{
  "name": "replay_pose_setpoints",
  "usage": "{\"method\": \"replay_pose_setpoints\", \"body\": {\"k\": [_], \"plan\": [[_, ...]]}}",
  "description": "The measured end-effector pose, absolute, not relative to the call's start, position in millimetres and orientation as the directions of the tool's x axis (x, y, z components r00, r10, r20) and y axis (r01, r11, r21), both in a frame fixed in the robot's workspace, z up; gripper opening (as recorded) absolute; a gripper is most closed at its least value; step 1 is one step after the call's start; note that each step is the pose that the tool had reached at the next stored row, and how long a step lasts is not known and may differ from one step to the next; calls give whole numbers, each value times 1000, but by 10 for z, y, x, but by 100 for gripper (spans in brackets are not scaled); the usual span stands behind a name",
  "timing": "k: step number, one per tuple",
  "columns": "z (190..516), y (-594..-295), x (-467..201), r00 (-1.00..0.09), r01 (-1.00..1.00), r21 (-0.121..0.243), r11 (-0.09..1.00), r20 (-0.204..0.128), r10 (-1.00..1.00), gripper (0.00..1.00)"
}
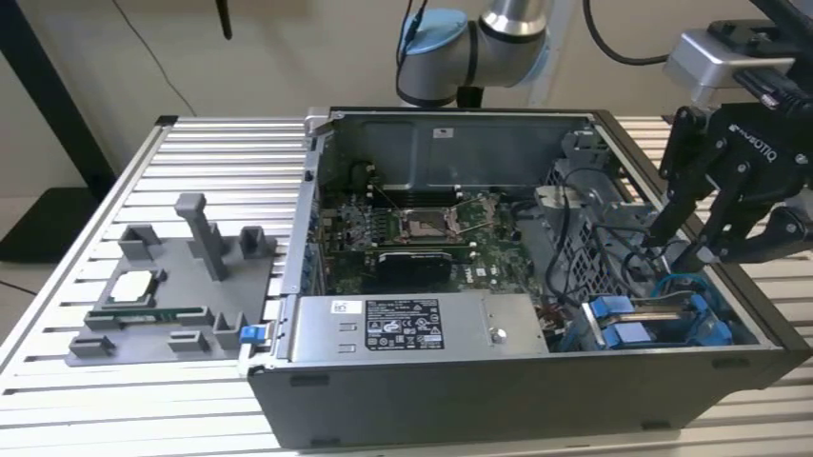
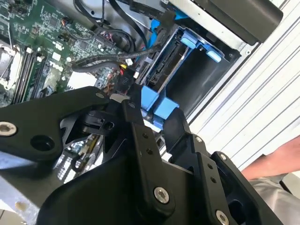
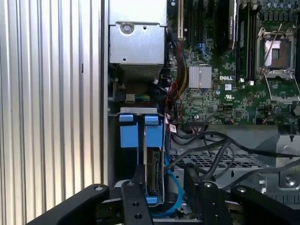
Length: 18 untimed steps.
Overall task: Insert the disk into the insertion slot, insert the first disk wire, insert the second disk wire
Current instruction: 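Insert the disk into the insertion slot, then insert the first disk wire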
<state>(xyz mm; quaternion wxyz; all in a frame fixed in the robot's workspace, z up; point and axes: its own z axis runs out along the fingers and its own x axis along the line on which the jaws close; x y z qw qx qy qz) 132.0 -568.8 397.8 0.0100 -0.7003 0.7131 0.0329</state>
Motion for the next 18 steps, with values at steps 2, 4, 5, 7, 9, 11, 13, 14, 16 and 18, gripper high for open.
{"method": "replay_pose_setpoints", "body": {"k": [2, 4, 5, 7, 9, 11, 13, 14, 16, 18], "plan": [[3977, -5637, 1320, -19, -999, 33, 17, -60, -998, 100], [3978, -5601, 1320, -19, -999, 33, 17, -60, -998, 100], [3977, -5589, 1320, -19, -999, 32, 17, -60, -998, 100], [3972, -5574, 1321, -19, -999, 31, 17, -60, -998, 100], [3962, -5565, 1320, -19, -999, 29, 17, -60, -998, 100], [3949, -5561, 1320, -17, -1000, 24, 16, -61, -998, 100], [3941, -5559, 1320, -13, -1000, 19, 12, -61, -998, 100], [3936, -5557, 1321, -12, -1000, 17, 11, -61, -998, 100], [3930, -5554, 1320, -12, -1000, 15, 11, -61, -998, 100], [3922, -5548, 1318, -12, -1000, 15, 11, -60, -998, 100]]}}
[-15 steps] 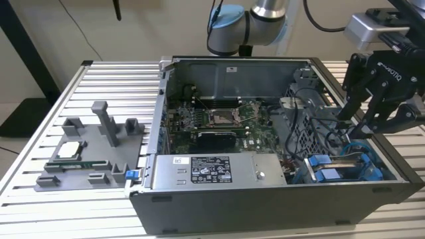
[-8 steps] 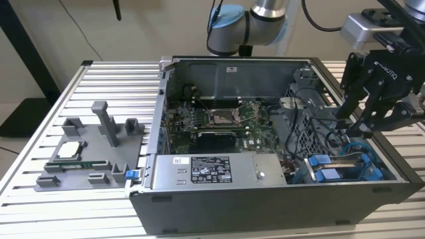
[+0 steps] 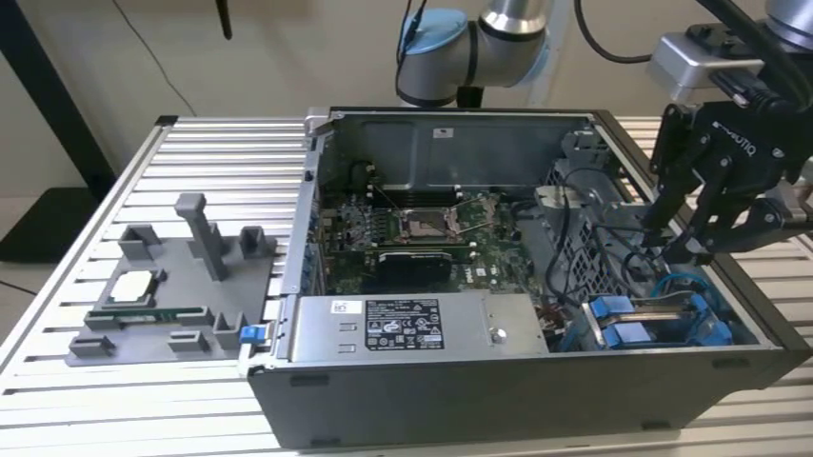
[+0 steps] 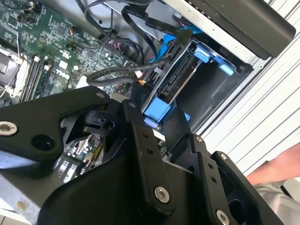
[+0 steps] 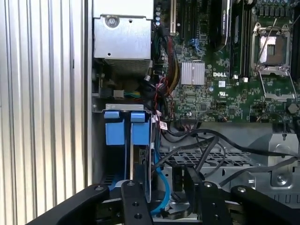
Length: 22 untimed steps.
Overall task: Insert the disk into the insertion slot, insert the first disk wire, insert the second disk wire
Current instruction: 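Insert the first disk wire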
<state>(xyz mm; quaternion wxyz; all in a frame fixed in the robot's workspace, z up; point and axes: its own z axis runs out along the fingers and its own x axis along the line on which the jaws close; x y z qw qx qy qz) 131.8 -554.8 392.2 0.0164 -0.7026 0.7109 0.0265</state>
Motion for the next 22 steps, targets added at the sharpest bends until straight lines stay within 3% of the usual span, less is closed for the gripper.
{"method": "replay_pose_setpoints", "body": {"k": [22], "plan": [[3879, -5525, 1315, -4, -1000, 14, 3, -74, -997, 100]]}}
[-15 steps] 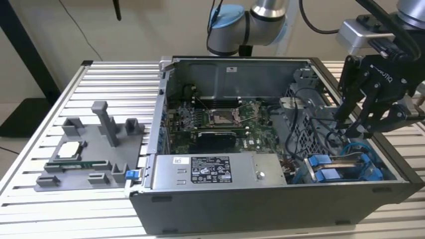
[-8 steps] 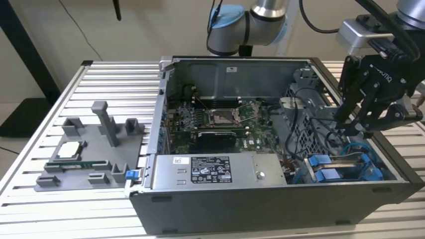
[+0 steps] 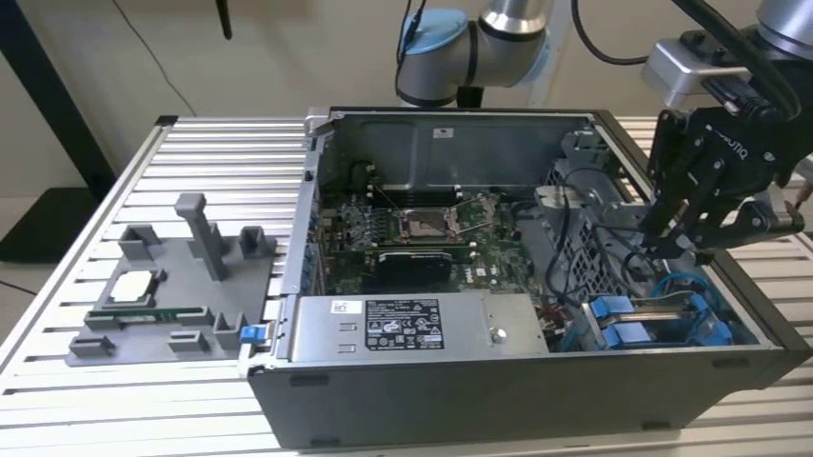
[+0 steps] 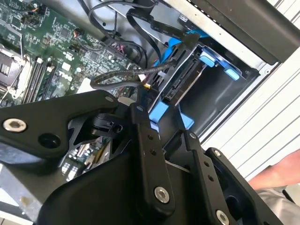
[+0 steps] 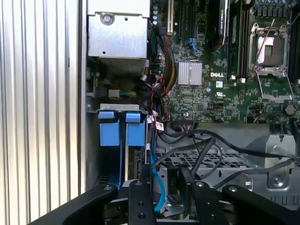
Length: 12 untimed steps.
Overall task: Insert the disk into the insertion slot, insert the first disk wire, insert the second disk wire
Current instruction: 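Insert the first disk wire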
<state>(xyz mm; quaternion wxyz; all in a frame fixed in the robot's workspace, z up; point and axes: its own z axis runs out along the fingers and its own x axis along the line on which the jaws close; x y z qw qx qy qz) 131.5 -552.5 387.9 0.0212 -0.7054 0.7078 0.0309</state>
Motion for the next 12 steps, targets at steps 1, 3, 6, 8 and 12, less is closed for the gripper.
{"method": "replay_pose_setpoints", "body": {"k": [1, 3, 6, 8, 12], "plan": [[3879, -5523, 1315, -3, -1000, 14, 2, -73, -997, 100], [3878, -5522, 1314, -3, -1000, 14, 2, -74, -997, 100], [3876, -5521, 1314, -2, -1000, 13, 1, -75, -997, 100], [3874, -5522, 1314, -2, -1000, 13, 1, -79, -997, 100], [3870, -5521, 1314, -1, -1000, 12, 0, -85, -996, 100]]}}
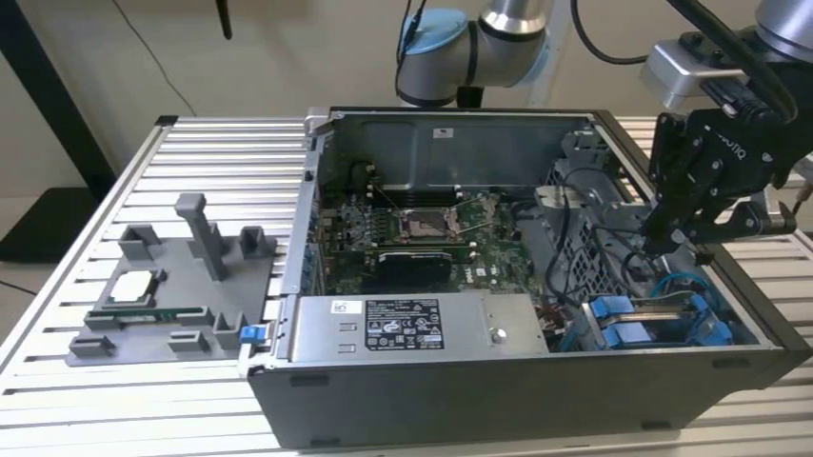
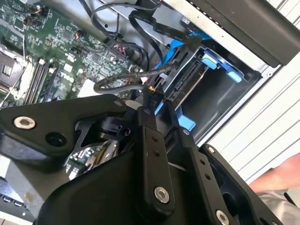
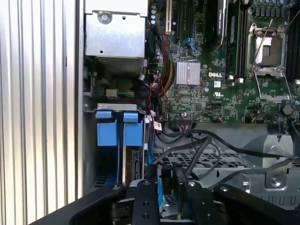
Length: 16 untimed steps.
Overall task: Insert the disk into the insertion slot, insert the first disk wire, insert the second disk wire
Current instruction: 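Insert the first disk wire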
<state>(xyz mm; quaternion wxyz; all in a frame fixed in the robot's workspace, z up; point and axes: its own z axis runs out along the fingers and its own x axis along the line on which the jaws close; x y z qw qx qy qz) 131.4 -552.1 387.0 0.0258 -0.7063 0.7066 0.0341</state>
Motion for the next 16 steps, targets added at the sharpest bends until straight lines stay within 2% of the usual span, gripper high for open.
{"method": "replay_pose_setpoints", "body": {"k": [11, 12, 16], "plan": [[3869, -5522, 1315, 24, -1000, 10, -25, -85, -996, 100], [3867, -5521, 1315, 24, -1000, 10, -25, -85, -996, 0], [3861, -5521, 1314, 24, -1000, 8, -25, -85, -996, 0]]}}
